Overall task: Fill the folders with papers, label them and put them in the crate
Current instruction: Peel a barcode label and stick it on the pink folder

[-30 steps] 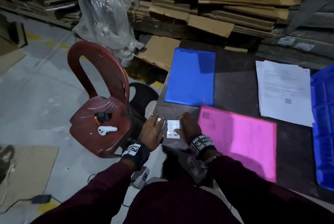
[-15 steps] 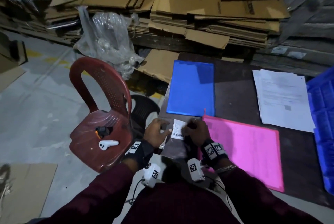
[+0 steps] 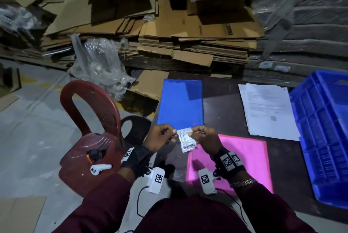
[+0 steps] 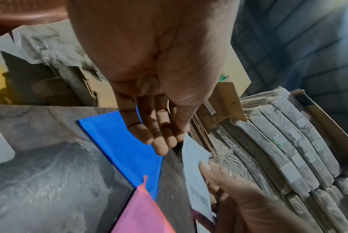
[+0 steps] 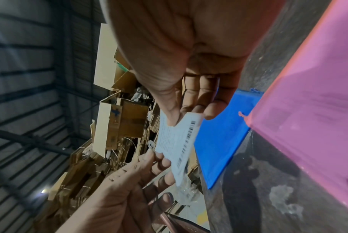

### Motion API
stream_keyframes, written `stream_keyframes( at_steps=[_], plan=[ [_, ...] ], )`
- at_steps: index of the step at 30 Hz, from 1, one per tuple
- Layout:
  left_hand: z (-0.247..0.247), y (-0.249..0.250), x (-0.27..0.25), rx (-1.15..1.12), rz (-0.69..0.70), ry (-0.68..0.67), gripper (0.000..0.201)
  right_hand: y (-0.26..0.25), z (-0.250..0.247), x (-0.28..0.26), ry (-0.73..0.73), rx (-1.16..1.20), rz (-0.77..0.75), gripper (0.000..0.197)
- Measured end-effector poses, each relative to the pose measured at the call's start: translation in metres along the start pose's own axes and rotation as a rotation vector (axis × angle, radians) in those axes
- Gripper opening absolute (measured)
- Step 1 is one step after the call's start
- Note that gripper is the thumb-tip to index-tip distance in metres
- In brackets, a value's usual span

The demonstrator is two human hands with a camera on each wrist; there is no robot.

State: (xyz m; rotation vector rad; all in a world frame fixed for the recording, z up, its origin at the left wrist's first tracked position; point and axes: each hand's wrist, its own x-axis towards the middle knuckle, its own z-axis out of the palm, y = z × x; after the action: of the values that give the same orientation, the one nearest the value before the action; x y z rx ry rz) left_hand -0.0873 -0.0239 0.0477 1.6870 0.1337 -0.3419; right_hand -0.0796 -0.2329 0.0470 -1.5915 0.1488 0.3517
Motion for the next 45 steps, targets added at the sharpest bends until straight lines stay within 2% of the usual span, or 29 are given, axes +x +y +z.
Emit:
stream_keyframes(
  at_steps=[3, 11, 15, 21, 25, 28, 40, 45],
  plan=[
    [0.020, 0.010, -0.005, -0.011, -0.001, 0.011, 0.010, 0.001, -0.017, -0.007, 0.009, 0.018, 0.022, 0.011],
    [0.065, 0.029, -0.021, -0.042, 0.013, -0.006, 0.010, 0.001, -0.052, -0.036, 0.033, 0.018, -0.009, 0.006],
    [0.078, 0.031, -0.025, -0.064, 0.003, -0.059, 0.010, 0.002, -0.064, -0.047, 0.035, 0.053, -0.006, 0.009],
    [0.093, 0.037, -0.033, -0.198, -0.038, -0.090, 0.009, 0.008, -0.071, -0.060, 0.068, 0.135, 0.022, 0.008],
    [0.098, 0.039, -0.035, -0.337, -0.085, -0.106, 0.008, 0.007, -0.071, -0.065, 0.062, 0.195, 0.059, 0.014],
    [0.100, 0.040, -0.035, -0.371, -0.093, -0.110, 0.008, 0.002, -0.071, -0.067, 0.061, 0.199, 0.055, 0.008],
    [0.100, 0.044, -0.034, -0.391, -0.081, -0.066, 0.010, -0.004, -0.072, -0.068, 0.098, 0.216, 0.058, 0.006],
    [0.098, 0.044, -0.037, -0.353, -0.096, -0.082, 0.019, -0.005, -0.070, -0.068, 0.117, 0.249, 0.056, 0.006]
  ],
)
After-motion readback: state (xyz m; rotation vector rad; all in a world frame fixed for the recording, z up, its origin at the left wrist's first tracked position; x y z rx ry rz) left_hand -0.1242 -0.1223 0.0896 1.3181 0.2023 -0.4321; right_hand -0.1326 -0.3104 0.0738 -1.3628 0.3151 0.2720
